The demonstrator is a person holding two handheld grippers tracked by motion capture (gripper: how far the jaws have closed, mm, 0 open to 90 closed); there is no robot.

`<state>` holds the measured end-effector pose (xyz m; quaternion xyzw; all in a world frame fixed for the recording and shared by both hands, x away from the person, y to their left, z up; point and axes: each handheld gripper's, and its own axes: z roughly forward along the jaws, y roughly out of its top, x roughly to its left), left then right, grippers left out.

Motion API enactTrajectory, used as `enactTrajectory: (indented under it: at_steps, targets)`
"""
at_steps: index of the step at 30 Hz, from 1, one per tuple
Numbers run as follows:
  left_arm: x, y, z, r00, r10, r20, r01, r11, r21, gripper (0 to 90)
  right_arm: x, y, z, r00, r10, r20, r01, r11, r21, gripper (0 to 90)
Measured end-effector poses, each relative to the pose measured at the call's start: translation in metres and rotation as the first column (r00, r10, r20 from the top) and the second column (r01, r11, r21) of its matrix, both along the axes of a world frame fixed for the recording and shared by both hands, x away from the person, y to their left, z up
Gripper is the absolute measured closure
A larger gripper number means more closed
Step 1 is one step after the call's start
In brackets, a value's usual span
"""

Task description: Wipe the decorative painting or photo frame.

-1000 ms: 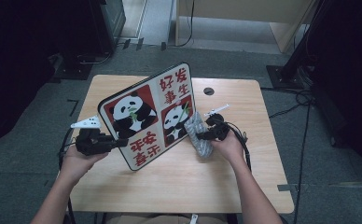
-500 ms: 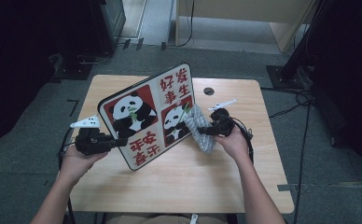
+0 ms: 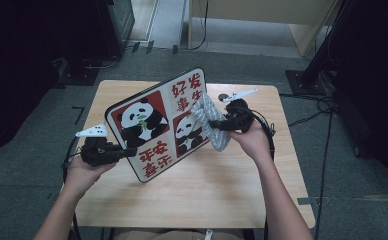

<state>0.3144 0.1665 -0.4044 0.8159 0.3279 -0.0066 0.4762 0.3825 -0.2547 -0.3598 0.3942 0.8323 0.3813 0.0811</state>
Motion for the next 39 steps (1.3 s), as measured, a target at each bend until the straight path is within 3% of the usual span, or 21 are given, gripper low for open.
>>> enactTrajectory:
  at_steps: [5,16,19,26,39]
  targets:
    - [-0.001,0.0,0.0,1.0,0.003,0.001,-0.003,1.0,0.001,78.5,0.006,0.01,0.029,0.9996,0.015,0.025,-0.014,0.9996,-0.026,62.7]
    - [0.0,0.001,-0.001,1.0,0.0,-0.003,-0.001,1.0,-0.008,78.5,0.018,0.032,0.079,0.9972,0.028,0.069,-0.029,0.9996,0.004,62.4]
    - [0.0,0.001,-0.001,1.0,-0.002,0.0,0.002,1.0,-0.008,78.5,0.021,0.036,0.08,0.9974,0.024,0.068,-0.023,0.9997,-0.009,62.4]
    - [0.001,0.001,-0.001,1.0,-0.006,0.003,0.006,1.0,-0.008,78.7,0.024,0.043,0.066,0.9977,0.02,0.065,-0.02,0.9998,-0.004,62.3]
    - [0.004,0.003,-0.002,1.0,0.001,0.002,-0.001,0.9999,-0.016,78.8,0.021,0.043,0.059,0.9965,0.028,0.078,-0.027,0.9994,-0.02,62.4]
